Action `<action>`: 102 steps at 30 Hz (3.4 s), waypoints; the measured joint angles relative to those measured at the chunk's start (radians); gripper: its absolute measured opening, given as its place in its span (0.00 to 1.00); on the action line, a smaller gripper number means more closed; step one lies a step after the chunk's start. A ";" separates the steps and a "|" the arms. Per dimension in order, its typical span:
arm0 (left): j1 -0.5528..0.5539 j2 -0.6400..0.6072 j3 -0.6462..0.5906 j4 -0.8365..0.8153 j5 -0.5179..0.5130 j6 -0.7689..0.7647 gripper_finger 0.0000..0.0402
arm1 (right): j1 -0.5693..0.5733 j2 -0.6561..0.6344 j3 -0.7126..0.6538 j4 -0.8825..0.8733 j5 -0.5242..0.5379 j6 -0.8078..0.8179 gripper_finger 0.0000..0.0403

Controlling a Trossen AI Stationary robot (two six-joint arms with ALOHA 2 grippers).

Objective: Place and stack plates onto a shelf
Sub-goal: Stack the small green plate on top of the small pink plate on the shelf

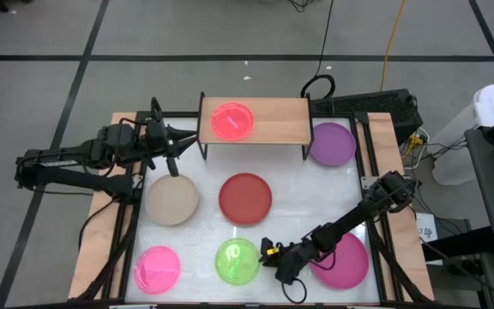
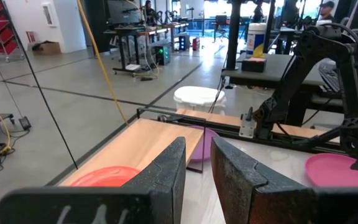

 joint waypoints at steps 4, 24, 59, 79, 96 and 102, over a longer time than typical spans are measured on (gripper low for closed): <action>0.000 0.000 0.000 0.000 0.000 0.000 0.21 | -0.001 0.000 0.000 -0.004 0.000 -0.021 0.28; 0.000 0.000 0.000 0.000 0.000 0.000 0.21 | -0.008 0.113 0.109 -0.062 0.056 -0.152 0.28; 0.000 0.000 0.000 0.000 0.000 0.000 0.21 | -0.012 0.028 0.101 -0.123 0.190 0.114 0.00; 0.000 0.000 0.000 0.000 0.000 0.000 0.21 | -0.241 -0.068 0.103 -0.112 -0.390 1.031 0.36; 0.000 0.000 0.000 0.000 0.000 0.000 0.21 | -0.271 -0.006 0.107 -0.072 -0.335 1.164 0.63; 0.000 0.000 0.000 0.000 0.000 0.000 0.21 | -0.271 0.049 0.107 -0.038 -0.341 1.205 0.61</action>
